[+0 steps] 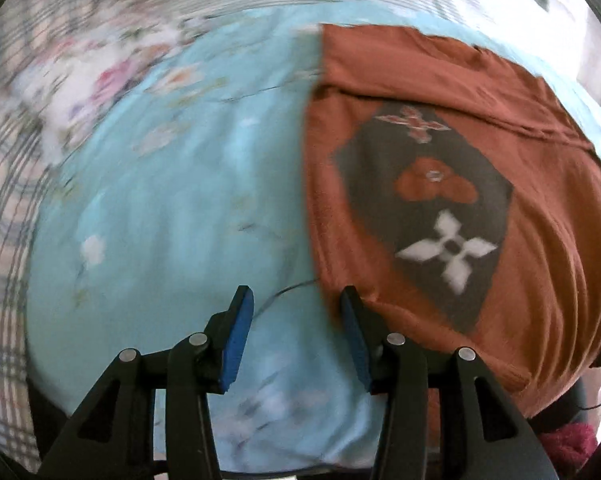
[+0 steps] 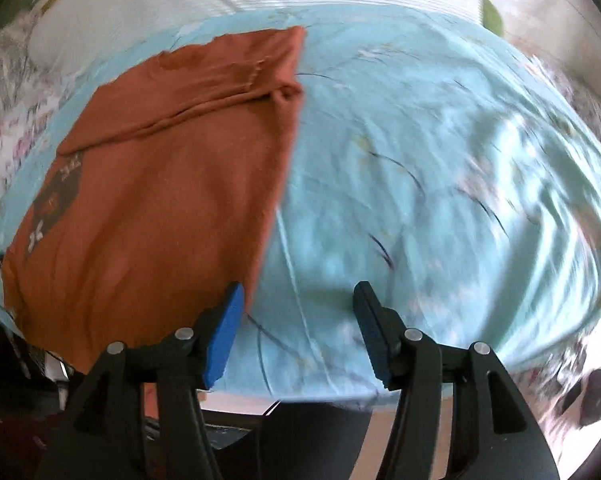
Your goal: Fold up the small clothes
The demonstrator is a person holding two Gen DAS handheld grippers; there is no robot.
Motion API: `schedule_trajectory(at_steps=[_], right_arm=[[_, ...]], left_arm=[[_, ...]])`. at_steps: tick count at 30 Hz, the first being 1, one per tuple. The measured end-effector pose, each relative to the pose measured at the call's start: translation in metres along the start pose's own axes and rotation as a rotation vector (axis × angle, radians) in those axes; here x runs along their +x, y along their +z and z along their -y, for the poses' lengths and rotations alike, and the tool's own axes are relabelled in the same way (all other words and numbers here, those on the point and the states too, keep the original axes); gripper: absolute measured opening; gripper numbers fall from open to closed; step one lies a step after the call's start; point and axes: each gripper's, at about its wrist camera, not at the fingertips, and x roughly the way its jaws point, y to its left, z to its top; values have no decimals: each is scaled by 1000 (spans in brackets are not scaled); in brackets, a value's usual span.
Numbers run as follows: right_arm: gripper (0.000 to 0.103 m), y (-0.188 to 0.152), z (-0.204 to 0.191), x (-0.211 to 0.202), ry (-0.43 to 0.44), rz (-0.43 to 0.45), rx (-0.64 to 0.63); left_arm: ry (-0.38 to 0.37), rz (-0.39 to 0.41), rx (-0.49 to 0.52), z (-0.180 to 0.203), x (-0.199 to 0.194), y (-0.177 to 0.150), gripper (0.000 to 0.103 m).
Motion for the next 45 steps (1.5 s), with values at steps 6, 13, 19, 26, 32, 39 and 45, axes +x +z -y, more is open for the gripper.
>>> schedule_trajectory(at_steps=[6, 13, 19, 26, 32, 39, 45], right_arm=[[58, -24, 2, -16, 84, 2, 38], [58, -38, -14, -5, 242, -51, 130], [58, -54, -40, 4, 310, -87, 133], [19, -57, -48, 11, 217, -85, 41], [17, -67, -18, 23, 337, -142, 151], [39, -68, -36, 35, 423, -153, 115], [39, -68, -39, 38, 422, -156, 87]], left_arm=[[-187, -21, -127, -33, -8, -23, 47], [-431, 16, -241, -20, -30, -26, 63], [-371, -28, -139, 29, -28, -13, 70], [-287, -90, -82, 38, -8, -23, 39], [-366, -87, -105, 7, -10, -31, 29], [-497, -94, -147, 8, -17, -22, 52], [-419, -139, -60, 37, -9, -7, 60]])
